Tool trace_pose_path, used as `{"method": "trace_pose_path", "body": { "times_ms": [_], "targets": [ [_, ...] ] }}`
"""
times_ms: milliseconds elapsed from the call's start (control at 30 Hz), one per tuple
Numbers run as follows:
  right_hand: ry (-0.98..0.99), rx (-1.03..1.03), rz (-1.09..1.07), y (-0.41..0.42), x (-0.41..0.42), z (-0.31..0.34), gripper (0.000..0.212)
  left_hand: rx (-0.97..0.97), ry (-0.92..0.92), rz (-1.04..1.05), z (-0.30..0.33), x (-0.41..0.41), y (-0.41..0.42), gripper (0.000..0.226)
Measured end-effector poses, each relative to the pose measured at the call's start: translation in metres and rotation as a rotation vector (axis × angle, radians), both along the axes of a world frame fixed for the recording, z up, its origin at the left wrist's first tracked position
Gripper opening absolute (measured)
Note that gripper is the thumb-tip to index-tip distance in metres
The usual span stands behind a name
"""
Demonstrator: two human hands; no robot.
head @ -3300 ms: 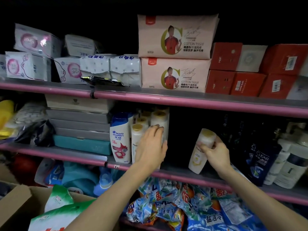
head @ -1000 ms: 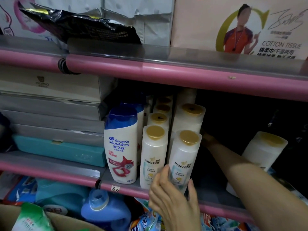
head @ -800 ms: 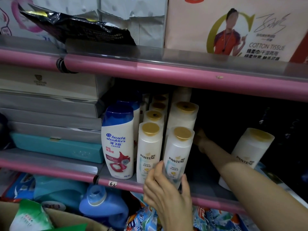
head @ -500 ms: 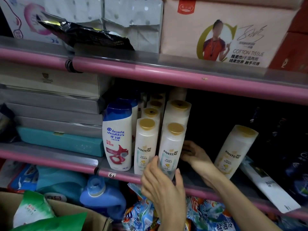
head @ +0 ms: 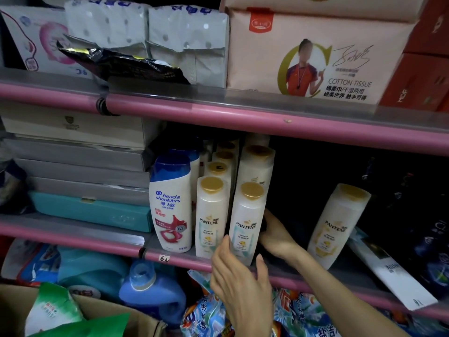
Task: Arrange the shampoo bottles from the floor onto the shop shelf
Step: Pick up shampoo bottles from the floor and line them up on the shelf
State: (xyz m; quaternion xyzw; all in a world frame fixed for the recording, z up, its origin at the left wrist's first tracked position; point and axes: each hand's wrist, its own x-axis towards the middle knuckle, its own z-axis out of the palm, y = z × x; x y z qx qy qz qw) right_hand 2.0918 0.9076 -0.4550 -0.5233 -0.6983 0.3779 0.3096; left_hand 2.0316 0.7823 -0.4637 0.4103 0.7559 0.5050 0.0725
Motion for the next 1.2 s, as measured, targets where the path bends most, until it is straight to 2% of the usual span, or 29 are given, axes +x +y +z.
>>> {"method": "trace_pose_path", "body": {
  "times_ms": [100,233,467,600,700,800,833,933,1000,1067,1200],
  "targets": [
    [0.035,-0.047,0.028,0.014,0.004,0.012,0.052,0.006,-0.007,0.000,-0.004,-0.001,0.000,0.078],
    [-0.017,-0.112,-0.005,0.042,-0.001,0.028,0.053,-0.003,-0.028,-0.012,-0.005,-0.003,-0.001,0.077],
    [0.125,-0.099,-0.131,0.049,-0.017,0.029,0.029,-0.005,0.025,-0.025,-0.009,-0.003,0.002,0.078],
    [0.103,-0.108,-0.113,0.049,-0.018,0.034,0.020,0.032,-0.022,-0.036,-0.012,-0.005,-0.001,0.073],
    [0.101,-0.112,-0.113,0.051,-0.017,0.036,0.020,0.052,-0.017,-0.050,-0.014,-0.007,-0.001,0.071],
    [0.074,-0.097,-0.131,0.052,-0.018,0.036,0.043,0.057,-0.028,-0.053,-0.015,-0.007,-0.002,0.070],
    [0.070,-0.097,-0.140,0.054,-0.018,0.035,0.045,0.055,-0.035,-0.057,-0.015,-0.007,-0.002,0.070],
    [0.124,-0.145,-0.120,0.057,-0.017,0.032,0.028,0.047,-0.049,-0.068,-0.015,-0.007,-0.003,0.068],
    [0.079,-0.101,-0.111,0.059,-0.016,0.030,0.028,0.045,-0.050,-0.072,-0.015,-0.008,-0.003,0.067],
    [-0.050,-0.024,-0.095,0.062,-0.013,0.028,0.029,0.042,-0.049,-0.073,-0.014,-0.008,-0.003,0.067],
    [-0.144,-0.078,-0.111,0.059,-0.012,0.029,0.021,0.025,-0.073,-0.088,-0.012,-0.008,-0.005,0.066]
  ]
}}
